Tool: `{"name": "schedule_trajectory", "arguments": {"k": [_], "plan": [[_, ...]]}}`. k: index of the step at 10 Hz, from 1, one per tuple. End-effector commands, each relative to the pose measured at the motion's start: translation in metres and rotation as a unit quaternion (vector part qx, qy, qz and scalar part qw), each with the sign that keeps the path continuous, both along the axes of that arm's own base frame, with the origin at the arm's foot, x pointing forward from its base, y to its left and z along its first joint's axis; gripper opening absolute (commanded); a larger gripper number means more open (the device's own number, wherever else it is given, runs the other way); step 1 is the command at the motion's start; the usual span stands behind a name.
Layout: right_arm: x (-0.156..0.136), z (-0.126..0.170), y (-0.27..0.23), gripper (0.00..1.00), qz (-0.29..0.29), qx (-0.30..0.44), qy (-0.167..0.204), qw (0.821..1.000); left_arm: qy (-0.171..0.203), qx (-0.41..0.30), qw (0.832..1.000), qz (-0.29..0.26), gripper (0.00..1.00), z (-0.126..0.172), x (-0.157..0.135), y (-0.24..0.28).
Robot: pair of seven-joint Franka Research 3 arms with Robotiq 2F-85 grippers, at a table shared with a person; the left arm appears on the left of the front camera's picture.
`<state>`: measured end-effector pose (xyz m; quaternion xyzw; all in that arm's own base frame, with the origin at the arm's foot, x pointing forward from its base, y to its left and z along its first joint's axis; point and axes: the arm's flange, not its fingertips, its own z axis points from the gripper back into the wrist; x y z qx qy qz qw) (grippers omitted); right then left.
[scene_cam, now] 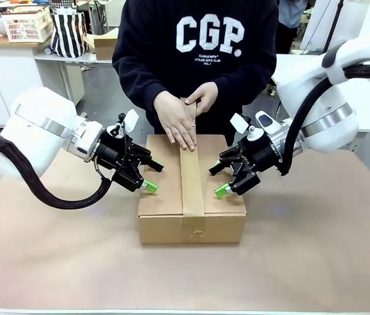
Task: Pack the gift set into the box.
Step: Press and hold the closed box until the human finishes sealing it.
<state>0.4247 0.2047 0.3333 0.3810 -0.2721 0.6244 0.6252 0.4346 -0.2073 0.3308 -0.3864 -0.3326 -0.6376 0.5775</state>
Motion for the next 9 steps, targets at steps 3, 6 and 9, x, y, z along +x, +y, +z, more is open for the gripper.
{"name": "schedule_trajectory", "arguments": {"k": [3,6,9], "plan": [[-0.0014,-0.0041,-0.0001,1.00,-0.004,0.001,-0.005,1.000,0.001,0.000,1.000,0.001,1.00,-0.0015,-0.0008,-0.0001],[-0.0014,-0.0041,-0.0001,1.00,-0.004,0.001,-0.005,1.000,0.001,0.000,1.000,0.001,1.00,-0.0015,-0.0008,-0.0001],[-0.0014,-0.0041,-0.0001,1.00,-0.004,0.001,-0.005,1.000,0.001,0.000,1.000,0.001,1.00,-0.0015,-0.0008,-0.0001]]}}
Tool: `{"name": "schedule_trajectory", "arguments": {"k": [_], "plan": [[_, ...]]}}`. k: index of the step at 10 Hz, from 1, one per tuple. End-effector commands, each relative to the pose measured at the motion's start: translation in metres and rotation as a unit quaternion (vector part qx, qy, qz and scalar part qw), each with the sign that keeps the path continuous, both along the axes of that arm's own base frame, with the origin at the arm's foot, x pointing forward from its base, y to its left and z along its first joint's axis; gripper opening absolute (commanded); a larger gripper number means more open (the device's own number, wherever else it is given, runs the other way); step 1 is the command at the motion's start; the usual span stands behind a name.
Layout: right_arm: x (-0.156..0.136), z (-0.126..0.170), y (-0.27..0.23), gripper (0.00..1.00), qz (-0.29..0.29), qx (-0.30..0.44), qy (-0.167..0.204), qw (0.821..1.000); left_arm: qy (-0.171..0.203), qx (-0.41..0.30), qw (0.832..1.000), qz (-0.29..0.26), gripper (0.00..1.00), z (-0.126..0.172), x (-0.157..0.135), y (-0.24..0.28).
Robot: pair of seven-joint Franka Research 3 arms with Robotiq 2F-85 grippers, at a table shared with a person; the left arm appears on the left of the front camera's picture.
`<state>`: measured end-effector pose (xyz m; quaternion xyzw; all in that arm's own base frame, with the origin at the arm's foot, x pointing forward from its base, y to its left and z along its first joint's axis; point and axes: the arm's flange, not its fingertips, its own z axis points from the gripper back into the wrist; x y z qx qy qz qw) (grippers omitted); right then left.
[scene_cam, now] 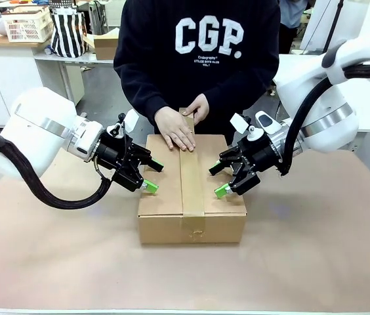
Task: Pack the gift set into the box.
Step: Press and hold the closed box until the human finishes sealing it.
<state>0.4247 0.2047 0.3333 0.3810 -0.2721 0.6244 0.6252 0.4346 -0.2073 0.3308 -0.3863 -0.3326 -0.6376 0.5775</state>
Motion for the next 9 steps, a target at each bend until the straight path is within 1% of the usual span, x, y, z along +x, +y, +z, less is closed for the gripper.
{"name": "schedule_trajectory", "arguments": {"k": [1,9], "plan": [[-0.0014,-0.0041,-0.0001,1.00,-0.004,0.001,-0.005,1.000,0.001,0.000,1.000,0.001,1.00,-0.0015,-0.0008,-0.0001],[-0.0014,-0.0041,-0.0001,1.00,-0.004,0.001,-0.005,1.000,0.001,0.000,1.000,0.001,1.00,-0.0015,-0.0008,-0.0001]]}}
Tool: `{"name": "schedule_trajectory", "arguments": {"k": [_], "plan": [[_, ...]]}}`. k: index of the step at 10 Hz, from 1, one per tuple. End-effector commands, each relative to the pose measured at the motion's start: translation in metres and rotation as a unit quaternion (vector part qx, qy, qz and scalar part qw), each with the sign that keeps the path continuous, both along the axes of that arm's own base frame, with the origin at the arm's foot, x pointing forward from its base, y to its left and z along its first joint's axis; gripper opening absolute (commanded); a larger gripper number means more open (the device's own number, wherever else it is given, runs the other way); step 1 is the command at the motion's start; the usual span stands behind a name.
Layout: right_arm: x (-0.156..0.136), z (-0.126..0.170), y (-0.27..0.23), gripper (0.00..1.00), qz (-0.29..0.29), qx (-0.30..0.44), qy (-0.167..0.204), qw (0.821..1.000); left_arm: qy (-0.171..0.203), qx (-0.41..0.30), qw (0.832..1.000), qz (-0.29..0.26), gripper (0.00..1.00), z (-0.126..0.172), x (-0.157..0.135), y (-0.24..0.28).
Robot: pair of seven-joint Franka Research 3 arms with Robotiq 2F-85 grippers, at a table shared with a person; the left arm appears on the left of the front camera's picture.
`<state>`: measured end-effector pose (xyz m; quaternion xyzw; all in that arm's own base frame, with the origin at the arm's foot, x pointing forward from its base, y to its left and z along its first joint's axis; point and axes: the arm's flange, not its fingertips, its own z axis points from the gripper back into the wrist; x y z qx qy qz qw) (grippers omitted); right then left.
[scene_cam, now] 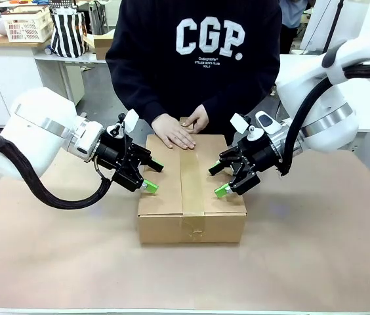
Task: Pack the gift set into the box.
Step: Press and hold the closed box until the human finishes sealing it.
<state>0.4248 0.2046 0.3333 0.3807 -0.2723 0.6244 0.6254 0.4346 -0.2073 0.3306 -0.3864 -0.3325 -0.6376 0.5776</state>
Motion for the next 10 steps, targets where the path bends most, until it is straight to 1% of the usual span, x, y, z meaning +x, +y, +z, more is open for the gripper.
{"name": "schedule_trajectory", "arguments": {"k": [1,10], "plan": [[-0.0015,-0.0042,0.0000,1.00,-0.004,0.002,-0.005,1.000,0.001,0.000,1.000,0.001,1.00,-0.0014,-0.0008,-0.0001],[-0.0015,-0.0042,0.0000,1.00,-0.004,0.002,-0.005,1.000,0.001,0.000,1.000,0.001,1.00,-0.0014,-0.0008,-0.0001]]}}
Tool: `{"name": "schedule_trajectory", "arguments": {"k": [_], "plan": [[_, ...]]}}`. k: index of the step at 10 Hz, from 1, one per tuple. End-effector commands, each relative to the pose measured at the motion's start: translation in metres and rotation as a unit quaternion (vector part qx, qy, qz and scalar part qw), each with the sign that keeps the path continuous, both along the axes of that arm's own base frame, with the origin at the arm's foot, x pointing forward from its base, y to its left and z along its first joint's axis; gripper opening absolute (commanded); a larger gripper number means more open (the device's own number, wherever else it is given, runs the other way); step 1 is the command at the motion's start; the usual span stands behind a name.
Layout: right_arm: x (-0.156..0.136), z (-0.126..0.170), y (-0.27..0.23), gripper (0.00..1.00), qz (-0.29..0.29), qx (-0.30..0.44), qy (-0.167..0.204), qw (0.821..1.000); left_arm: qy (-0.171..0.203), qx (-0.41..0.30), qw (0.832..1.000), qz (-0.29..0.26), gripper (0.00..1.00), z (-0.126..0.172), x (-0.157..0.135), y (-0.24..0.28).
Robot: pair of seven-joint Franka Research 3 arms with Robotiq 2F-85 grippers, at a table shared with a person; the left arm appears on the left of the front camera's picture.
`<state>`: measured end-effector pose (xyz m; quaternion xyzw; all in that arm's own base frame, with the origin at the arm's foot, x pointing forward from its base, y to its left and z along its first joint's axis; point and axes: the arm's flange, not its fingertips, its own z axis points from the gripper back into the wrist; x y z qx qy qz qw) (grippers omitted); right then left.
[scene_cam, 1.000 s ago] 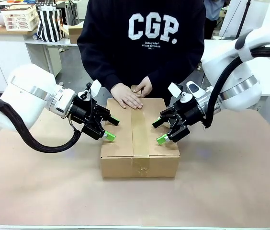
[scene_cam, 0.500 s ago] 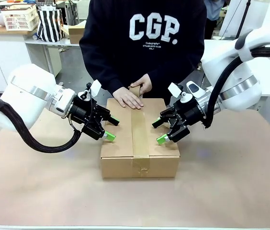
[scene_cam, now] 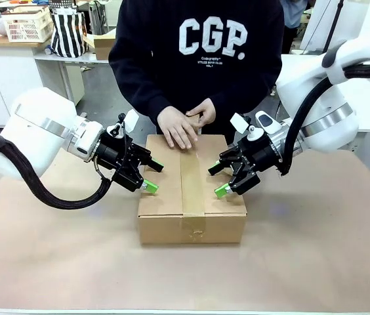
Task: Pack the gift set into the box.
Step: Press and hold the closed box until the human finishes sealing it.
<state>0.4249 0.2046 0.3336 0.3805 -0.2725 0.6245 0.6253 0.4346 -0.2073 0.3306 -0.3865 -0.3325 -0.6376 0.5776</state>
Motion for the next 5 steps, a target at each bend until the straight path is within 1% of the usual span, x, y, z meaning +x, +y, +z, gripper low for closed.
{"name": "schedule_trajectory", "arguments": {"k": [1,5], "plan": [[-0.0016,-0.0045,-0.0001,1.00,-0.004,0.002,-0.004,1.000,0.001,0.000,1.000,0.001,1.00,-0.0013,-0.0008,-0.0001],[-0.0016,-0.0045,-0.0001,1.00,-0.004,0.002,-0.004,1.000,0.001,0.000,1.000,0.001,1.00,-0.0013,-0.0008,-0.0001]]}}
